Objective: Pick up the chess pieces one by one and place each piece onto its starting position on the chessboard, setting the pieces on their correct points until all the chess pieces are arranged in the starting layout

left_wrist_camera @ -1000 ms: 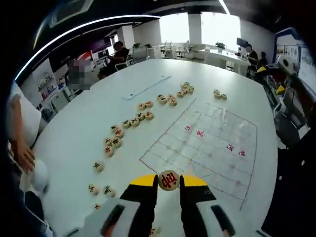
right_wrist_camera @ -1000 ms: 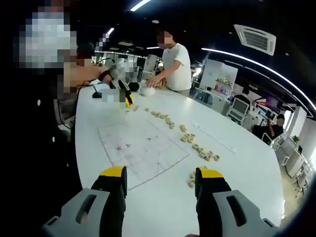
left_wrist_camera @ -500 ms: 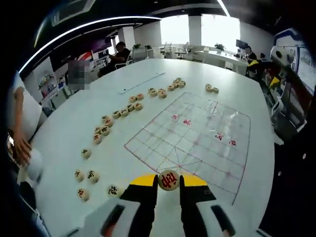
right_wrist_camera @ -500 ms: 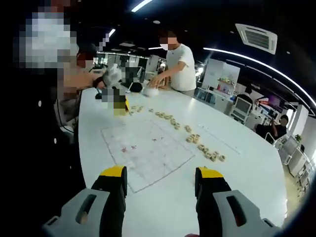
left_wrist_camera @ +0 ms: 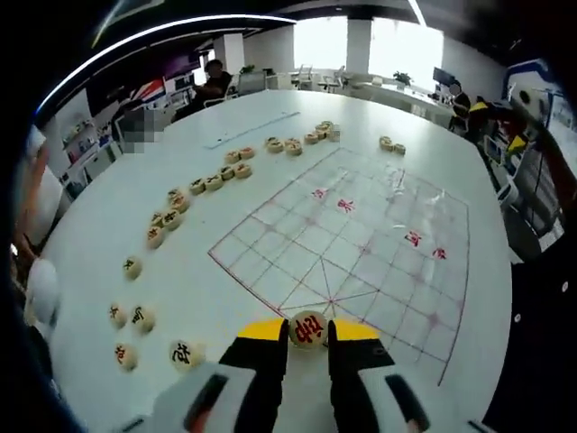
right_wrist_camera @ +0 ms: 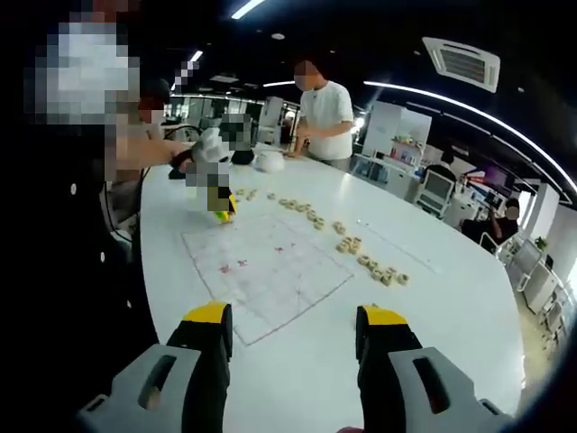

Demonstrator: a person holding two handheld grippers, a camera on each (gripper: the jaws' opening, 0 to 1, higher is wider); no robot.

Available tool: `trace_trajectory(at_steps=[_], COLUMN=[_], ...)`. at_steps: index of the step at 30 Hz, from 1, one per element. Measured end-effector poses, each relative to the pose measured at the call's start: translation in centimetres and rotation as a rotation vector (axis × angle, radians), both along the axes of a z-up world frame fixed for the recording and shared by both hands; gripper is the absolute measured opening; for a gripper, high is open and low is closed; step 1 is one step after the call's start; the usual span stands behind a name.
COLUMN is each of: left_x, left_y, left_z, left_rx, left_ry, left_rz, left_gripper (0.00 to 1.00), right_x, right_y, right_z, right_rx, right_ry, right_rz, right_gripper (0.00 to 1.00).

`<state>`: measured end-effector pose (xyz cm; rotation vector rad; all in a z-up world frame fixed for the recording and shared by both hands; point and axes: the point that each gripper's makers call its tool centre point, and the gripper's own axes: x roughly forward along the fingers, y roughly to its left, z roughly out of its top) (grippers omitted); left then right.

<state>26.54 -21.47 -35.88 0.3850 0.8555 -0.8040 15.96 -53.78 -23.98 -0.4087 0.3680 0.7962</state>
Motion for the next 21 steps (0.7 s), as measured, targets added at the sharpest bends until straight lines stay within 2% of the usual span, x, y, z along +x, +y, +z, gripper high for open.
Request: trace_trajectory(at_steps=[8,18,21], left_x=[-0.48,-0.73,-0.76], left_y=[-0.5,-0.56,-0.5], left_z=[-0.87,-1.06,-0.99], left_rx=[0.022,0.033,0.042], left_ry=[0.024,0.026,0.012], left_rz=[-0.017,-0.006,-0.01], left_gripper=[0.2,0.2,0.23], right_x=[0.26,0.2,0.21], right_y=[-0.19,-0.35,-0.39], right_z=[-0.27,-0.5,-0.44], right_rx=[0.004,0.006,0.009], right_ry=[0.005,0.011,0.009], right_rz=[-0.008,-0.01,-0.011], right_gripper=[0.56,0.56,0.56])
